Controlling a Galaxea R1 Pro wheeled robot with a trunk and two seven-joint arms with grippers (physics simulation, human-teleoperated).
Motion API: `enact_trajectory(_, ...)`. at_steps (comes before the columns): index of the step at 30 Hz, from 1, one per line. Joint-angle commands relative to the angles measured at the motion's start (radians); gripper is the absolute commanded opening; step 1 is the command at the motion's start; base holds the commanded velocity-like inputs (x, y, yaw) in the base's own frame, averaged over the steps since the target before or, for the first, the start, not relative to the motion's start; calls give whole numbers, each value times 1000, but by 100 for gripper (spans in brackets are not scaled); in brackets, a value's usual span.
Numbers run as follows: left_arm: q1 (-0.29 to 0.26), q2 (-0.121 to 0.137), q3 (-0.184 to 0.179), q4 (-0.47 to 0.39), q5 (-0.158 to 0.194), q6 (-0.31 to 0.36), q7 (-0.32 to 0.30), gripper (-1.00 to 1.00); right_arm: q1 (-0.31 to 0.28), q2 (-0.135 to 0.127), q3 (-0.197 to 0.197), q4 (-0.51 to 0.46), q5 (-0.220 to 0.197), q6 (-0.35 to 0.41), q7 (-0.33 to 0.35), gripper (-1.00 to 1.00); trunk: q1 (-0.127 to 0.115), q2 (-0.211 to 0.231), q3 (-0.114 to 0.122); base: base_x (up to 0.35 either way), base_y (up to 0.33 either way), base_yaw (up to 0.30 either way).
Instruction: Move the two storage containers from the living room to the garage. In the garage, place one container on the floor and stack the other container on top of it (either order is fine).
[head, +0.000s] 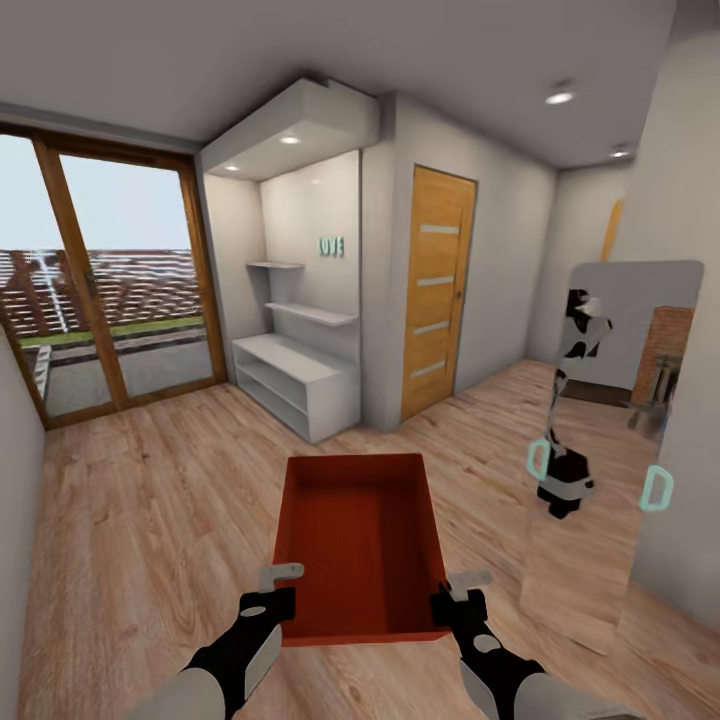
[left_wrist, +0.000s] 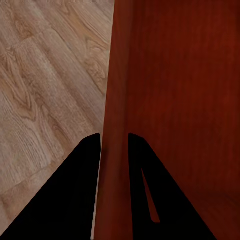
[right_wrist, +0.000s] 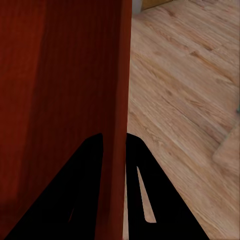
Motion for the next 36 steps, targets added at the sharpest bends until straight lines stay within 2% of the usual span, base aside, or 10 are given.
enact_trajectory(1, 0, 6, 5, -2, -5, 6, 15, -100, -1, 0, -38, 0, -9, -5, -15, -100, 1, -1, -1, 322, 0, 0)
enact_trajectory(22, 0, 6, 5, -2, -5, 6, 15, -100, -1, -1, -38, 0, -9, -6, -15, -100, 1, -1, -1, 322, 12, -9)
enact_trajectory(36, 0, 6, 5, -3, -5, 6, 15, -100, -1, -1, -38, 0, -9, -6, -15, -100, 1, -1, -1, 322, 144, -245)
